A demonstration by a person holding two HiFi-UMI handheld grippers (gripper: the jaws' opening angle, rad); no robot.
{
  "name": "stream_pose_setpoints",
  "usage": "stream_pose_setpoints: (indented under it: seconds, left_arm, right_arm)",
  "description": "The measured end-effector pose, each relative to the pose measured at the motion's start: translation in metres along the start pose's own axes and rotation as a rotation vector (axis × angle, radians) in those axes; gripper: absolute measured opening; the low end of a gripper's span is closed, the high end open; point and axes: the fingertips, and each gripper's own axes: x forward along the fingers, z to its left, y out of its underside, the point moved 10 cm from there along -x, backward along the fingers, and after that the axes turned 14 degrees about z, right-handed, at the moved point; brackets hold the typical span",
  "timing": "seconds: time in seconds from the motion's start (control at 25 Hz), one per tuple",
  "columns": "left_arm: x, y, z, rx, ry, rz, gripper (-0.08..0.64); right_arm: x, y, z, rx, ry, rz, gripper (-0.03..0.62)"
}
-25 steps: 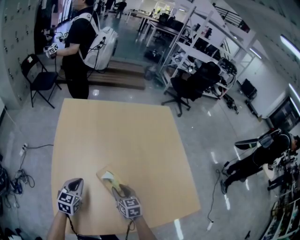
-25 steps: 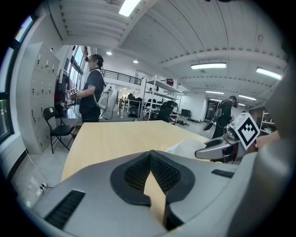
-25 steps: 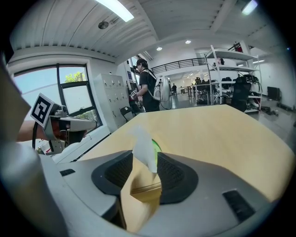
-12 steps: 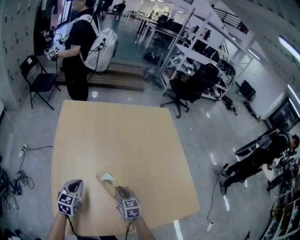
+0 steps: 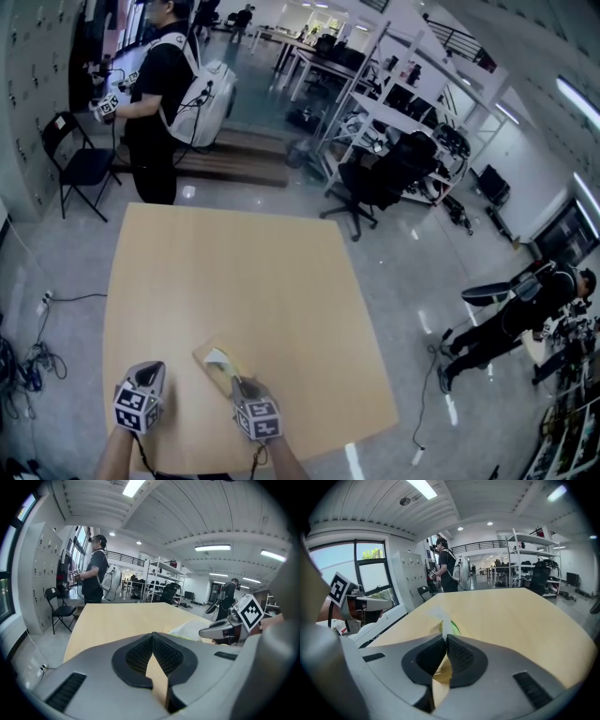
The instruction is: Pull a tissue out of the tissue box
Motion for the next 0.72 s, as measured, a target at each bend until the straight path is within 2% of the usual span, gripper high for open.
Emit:
stream_pose_setpoints:
  seconds: [0.72]
  left_arm:
    - [-0.0089,0.0046,0.0048,0.0,-0.006,-0.026,0.008]
  right_arm:
    - [-0.0057,-0.0022,0.0088,-0.038,0.019,-0.021,0.006]
